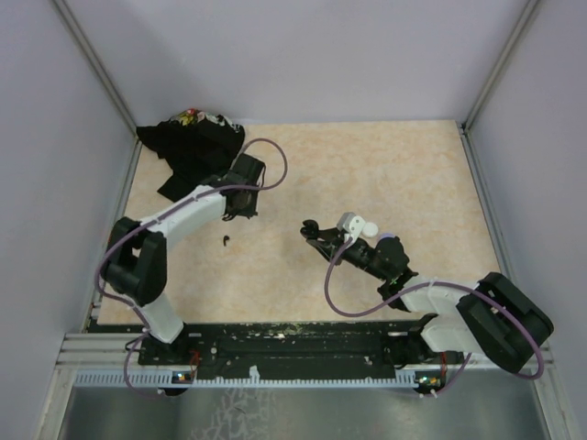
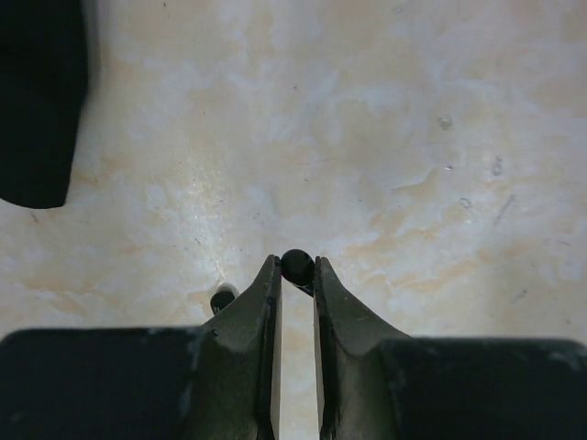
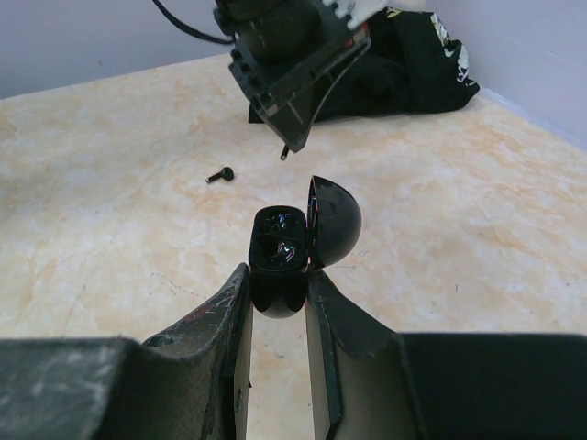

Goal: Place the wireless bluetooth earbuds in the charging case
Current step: Pick up the earbud from the center of the board.

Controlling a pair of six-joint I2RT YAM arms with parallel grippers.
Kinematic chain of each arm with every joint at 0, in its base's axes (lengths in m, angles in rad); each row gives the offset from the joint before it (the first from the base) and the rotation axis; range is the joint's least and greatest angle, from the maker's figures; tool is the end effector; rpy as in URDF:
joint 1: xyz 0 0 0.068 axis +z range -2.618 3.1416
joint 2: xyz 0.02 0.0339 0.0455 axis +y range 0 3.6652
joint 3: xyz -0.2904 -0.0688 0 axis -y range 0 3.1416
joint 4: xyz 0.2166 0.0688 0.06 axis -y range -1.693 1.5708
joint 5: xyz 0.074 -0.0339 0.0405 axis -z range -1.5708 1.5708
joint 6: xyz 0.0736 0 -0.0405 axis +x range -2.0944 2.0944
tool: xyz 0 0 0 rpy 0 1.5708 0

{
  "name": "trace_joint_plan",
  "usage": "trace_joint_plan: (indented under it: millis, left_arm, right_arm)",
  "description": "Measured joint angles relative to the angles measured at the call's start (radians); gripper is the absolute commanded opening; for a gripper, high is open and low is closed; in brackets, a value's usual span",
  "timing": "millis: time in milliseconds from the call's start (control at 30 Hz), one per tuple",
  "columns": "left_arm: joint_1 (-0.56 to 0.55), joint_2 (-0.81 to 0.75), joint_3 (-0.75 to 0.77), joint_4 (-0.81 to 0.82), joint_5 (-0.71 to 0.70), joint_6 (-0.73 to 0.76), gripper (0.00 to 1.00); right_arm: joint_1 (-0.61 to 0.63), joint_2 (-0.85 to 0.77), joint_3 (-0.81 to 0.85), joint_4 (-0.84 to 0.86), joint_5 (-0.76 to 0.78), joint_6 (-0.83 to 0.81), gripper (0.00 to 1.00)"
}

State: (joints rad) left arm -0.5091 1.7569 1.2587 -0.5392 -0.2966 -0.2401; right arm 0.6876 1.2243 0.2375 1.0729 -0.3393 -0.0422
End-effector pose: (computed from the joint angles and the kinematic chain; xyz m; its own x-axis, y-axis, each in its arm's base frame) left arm 0.3301 -0.1596 0.2238 -0.8103 0.1918 -0.5537 0.1479 0.9813 0.1235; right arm 0.1651 0.1673 0.2514 0.1025 0.0327 -0.9942 -0.8512 0.5201 -0.0706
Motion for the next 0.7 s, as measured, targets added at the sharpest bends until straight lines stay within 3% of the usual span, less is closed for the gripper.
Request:
trace_joint_plan:
  millis: [300, 700]
  left_arm:
    - [-0.189, -0.252, -0.039, 0.107, -0.106, 0.129, 0.06]
    - [-0.312, -0.502, -0.206, 0.383, 0.037, 0.357, 0.07]
  right_arm:
    - [0.003, 0.000, 0.000, 0.003, 0.037, 0.001, 0.00]
    - [0.004, 0.000, 0.000, 0.023, 0.063, 0.021, 0.00]
